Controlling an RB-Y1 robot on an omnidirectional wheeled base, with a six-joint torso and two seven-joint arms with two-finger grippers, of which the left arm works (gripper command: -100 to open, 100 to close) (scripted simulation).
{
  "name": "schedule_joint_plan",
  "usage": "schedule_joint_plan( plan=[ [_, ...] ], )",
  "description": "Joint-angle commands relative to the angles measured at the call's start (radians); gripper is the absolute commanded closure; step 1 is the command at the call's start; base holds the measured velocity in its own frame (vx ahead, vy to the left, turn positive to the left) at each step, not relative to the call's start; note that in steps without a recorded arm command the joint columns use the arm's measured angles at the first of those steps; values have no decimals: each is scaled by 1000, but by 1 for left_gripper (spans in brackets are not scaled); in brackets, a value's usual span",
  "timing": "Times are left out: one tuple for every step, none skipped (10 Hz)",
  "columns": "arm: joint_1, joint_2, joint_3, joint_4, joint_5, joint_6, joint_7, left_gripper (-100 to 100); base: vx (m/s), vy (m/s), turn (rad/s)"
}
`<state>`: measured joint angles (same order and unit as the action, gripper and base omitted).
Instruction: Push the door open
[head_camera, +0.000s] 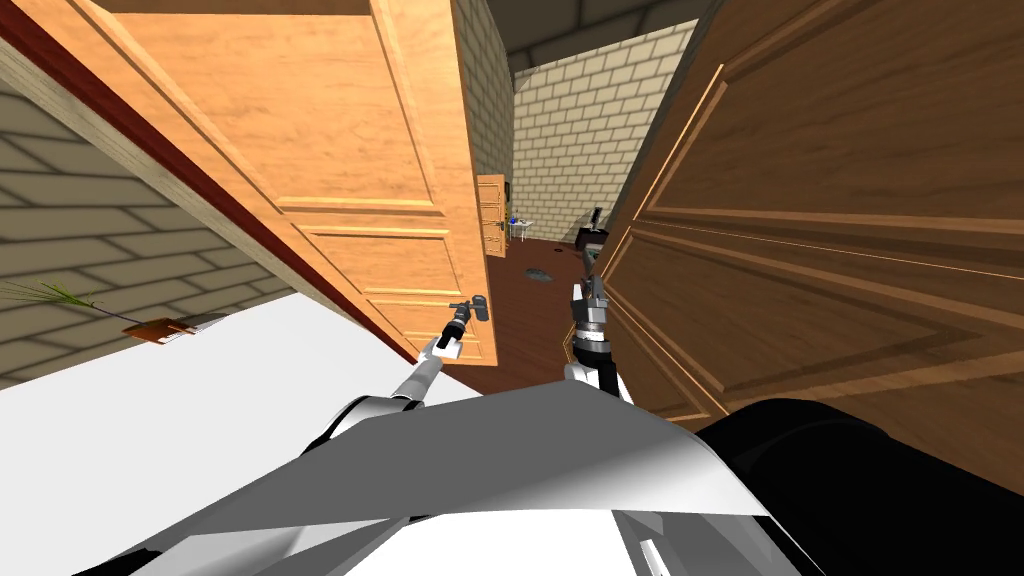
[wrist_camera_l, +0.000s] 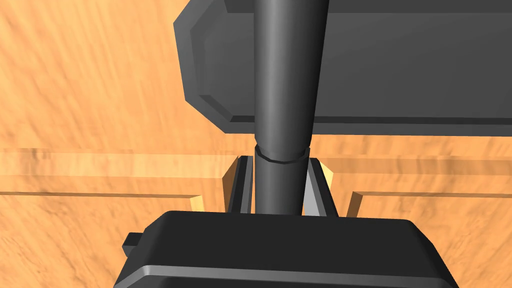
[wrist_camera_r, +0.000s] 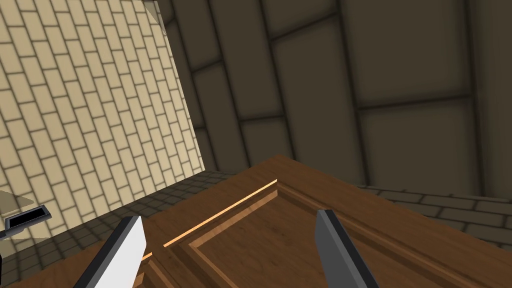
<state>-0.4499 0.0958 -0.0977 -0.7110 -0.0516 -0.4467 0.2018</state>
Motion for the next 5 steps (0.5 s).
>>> schedule_joint_plan(
  plan=[
    [-5,10,29,-2,5,-1,-13,100,101,-101,23],
    [-5,11,40,0,6,-1,-17,100,94,-104,44],
    [-5,12,50,2,8,-1,-21,100,81,-105,37],
    [-5,14,69,5,11,0,-30,100,111,-121,34],
    [-5,14,69,5,11,0,-30,100,99,-108,33]
  ],
)
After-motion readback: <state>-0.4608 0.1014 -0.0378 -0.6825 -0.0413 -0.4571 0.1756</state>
